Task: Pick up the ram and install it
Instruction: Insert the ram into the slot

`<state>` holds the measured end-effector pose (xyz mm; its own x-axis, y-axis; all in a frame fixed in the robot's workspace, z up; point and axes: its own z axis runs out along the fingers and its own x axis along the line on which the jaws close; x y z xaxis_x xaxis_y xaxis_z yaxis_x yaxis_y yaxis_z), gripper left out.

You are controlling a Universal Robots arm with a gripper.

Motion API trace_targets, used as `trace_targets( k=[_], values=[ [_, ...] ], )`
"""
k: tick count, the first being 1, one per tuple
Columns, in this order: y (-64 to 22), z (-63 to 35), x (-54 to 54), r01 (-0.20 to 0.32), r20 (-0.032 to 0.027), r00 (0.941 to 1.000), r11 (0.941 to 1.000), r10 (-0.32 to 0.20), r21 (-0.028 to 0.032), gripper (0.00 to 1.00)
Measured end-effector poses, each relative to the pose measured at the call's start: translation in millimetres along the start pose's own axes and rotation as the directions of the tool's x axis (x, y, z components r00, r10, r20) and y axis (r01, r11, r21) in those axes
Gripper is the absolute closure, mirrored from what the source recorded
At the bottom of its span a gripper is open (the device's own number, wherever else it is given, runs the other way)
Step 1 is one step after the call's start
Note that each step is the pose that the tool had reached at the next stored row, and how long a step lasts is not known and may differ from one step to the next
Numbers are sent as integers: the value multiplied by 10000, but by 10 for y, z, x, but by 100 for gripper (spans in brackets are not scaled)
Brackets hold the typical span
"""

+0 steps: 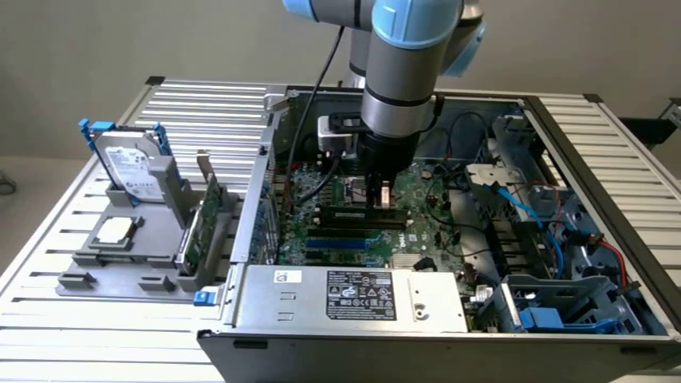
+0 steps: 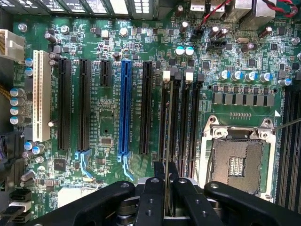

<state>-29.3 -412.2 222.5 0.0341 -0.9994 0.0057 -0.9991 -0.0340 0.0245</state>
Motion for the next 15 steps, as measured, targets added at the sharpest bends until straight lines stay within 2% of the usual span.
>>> trace_targets(
  k=[4, 15],
  values=[
    [-1, 2, -1, 1, -3, 10000, 10000, -1, 1, 86],
    [-1, 4, 0, -1, -80, 10000, 10000, 1, -2, 86]
  ],
)
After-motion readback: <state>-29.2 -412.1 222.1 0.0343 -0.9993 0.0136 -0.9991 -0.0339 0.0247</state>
